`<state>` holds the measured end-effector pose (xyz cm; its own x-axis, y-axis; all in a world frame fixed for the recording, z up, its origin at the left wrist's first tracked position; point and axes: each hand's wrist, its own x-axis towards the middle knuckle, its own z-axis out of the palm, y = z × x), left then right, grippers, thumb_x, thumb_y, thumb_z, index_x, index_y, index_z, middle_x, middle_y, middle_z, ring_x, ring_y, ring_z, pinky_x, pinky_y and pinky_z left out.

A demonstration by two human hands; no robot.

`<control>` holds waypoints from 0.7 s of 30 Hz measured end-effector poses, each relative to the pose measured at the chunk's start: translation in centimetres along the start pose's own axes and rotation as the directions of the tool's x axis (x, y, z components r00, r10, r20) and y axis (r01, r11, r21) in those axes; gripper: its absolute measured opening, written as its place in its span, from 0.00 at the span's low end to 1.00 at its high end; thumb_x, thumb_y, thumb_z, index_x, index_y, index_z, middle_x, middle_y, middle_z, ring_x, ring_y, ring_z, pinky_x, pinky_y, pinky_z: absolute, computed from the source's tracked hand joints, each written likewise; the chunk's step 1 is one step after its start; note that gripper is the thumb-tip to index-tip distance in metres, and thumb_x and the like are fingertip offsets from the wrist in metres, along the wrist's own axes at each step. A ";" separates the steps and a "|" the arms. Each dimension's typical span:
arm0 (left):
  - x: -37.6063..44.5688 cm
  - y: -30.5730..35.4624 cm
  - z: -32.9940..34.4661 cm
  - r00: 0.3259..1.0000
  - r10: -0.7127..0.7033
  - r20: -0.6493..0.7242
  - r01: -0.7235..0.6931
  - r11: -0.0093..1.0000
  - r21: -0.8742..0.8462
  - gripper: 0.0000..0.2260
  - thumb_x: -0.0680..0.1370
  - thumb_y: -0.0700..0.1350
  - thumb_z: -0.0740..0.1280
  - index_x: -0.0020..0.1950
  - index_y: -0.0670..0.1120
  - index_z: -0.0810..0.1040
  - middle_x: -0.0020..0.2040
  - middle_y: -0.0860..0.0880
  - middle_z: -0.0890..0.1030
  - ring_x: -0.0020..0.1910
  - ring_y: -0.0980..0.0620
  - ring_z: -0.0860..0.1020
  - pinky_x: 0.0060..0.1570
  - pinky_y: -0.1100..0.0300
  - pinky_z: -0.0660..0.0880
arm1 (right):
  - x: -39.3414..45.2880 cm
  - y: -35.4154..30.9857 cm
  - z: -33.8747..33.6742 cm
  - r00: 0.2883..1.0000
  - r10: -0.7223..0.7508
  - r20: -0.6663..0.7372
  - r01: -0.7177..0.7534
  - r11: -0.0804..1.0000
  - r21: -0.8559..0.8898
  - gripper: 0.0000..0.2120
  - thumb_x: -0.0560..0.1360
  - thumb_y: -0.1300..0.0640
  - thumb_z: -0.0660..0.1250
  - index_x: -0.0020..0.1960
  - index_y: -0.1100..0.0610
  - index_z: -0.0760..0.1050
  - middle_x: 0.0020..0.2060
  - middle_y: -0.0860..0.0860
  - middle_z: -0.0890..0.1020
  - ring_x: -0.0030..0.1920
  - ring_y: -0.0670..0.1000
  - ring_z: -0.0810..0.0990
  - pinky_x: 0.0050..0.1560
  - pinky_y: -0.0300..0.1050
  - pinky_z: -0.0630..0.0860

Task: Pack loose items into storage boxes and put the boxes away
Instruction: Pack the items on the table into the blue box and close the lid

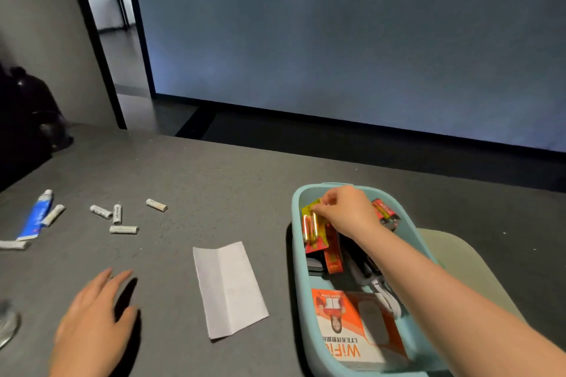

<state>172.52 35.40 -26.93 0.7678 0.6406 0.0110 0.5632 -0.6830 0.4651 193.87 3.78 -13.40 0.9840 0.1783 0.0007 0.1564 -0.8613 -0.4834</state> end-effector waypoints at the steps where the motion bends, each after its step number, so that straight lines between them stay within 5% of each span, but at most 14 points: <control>1: 0.5 -1.2 0.3 1.000 -0.022 0.015 0.021 1.000 0.023 0.26 0.67 0.38 0.75 0.64 0.48 0.77 0.69 0.41 0.72 0.68 0.38 0.68 0.66 0.42 0.64 | 0.3 0.2 0.4 1.000 -0.004 -0.020 0.003 0.999 -0.039 0.10 0.73 0.48 0.71 0.38 0.54 0.80 0.34 0.50 0.81 0.40 0.52 0.80 0.42 0.48 0.77; 7: 1.5 -2.8 1.8 1.000 -0.024 -0.004 0.024 0.999 0.041 0.17 0.70 0.35 0.73 0.57 0.46 0.81 0.62 0.41 0.77 0.62 0.36 0.73 0.61 0.43 0.67 | -0.1 1.3 1.4 0.994 -0.012 -0.106 0.005 0.998 -0.068 0.14 0.74 0.47 0.70 0.56 0.51 0.77 0.41 0.47 0.78 0.44 0.48 0.78 0.41 0.44 0.74; 12: 0.9 -1.6 1.3 0.994 0.005 -0.113 -0.008 1.000 -0.030 0.11 0.68 0.33 0.74 0.49 0.43 0.82 0.50 0.41 0.81 0.54 0.36 0.76 0.56 0.45 0.69 | -2.2 1.0 0.5 0.987 -0.054 -0.152 0.061 0.997 0.042 0.12 0.74 0.49 0.70 0.55 0.52 0.77 0.40 0.47 0.79 0.41 0.47 0.78 0.37 0.42 0.71; 21: -1.4 -2.7 -1.3 0.990 -0.014 -0.138 0.000 0.995 -0.100 0.10 0.69 0.40 0.74 0.49 0.49 0.82 0.49 0.48 0.81 0.51 0.43 0.75 0.51 0.53 0.70 | -7.2 -10.1 3.1 0.925 -0.353 -0.140 0.375 0.906 0.196 0.06 0.72 0.53 0.70 0.47 0.46 0.77 0.37 0.44 0.78 0.34 0.45 0.76 0.40 0.44 0.73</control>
<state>169.49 36.79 -27.02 0.7106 0.6922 0.1263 0.5298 -0.6445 0.5513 184.97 12.69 -11.24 0.8671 0.4025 0.2934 0.4940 -0.6201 -0.6094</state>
